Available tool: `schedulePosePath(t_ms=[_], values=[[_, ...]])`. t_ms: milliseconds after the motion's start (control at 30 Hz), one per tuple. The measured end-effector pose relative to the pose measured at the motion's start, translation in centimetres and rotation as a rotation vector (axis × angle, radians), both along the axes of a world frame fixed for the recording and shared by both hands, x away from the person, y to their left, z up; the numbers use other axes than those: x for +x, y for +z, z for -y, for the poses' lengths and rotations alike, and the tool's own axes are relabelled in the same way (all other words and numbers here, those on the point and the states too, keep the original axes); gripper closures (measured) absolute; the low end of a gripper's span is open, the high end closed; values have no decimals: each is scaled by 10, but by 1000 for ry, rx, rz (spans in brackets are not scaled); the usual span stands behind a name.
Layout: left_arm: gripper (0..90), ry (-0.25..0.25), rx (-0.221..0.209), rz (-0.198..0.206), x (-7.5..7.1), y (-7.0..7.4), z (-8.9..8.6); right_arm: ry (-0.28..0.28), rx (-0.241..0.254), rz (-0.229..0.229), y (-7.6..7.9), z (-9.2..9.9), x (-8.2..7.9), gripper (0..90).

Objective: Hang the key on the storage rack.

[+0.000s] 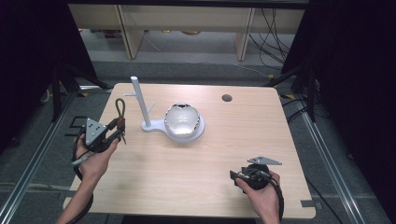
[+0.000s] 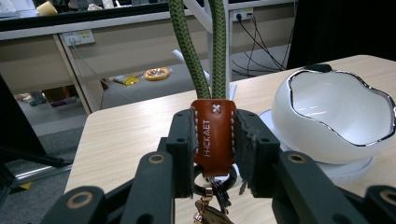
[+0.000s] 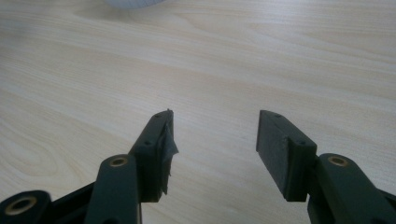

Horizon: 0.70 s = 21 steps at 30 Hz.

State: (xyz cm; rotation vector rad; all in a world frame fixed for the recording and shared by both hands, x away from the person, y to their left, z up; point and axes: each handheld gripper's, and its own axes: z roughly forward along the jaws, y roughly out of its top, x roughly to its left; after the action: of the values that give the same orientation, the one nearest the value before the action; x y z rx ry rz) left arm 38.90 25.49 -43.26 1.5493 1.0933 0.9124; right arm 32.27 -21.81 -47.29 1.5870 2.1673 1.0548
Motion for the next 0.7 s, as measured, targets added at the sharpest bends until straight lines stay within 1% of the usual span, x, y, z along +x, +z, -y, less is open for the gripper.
schedulePosePath(t_ms=[100,133,167,300,400,433,533,600,667,700], values=[[680,1,9,-8,3,2,1,-7,-1,-2,0,-1,0,474],[680,1,11,-6,4,3,2,-7,-1,-2,0,0,0,474],[679,1,12,-5,5,3,2,5,12,-1,1,0,0,474],[680,-1,19,-3,9,6,2,4,11,0,1,0,0,474],[680,0,18,-4,11,8,3,4,12,-1,0,0,0,474],[679,-2,20,-7,13,9,3,-7,-4,1,0,0,0,474],[679,-3,9,-7,17,9,4,-7,-1,3,0,-1,0,474],[679,-1,11,-14,19,9,4,-4,2,2,0,0,0,474],[679,0,9,-20,21,9,5,-6,-5,0,0,0,0,474],[679,0,10,-20,22,8,5,-3,3,0,0,0,0,474]])
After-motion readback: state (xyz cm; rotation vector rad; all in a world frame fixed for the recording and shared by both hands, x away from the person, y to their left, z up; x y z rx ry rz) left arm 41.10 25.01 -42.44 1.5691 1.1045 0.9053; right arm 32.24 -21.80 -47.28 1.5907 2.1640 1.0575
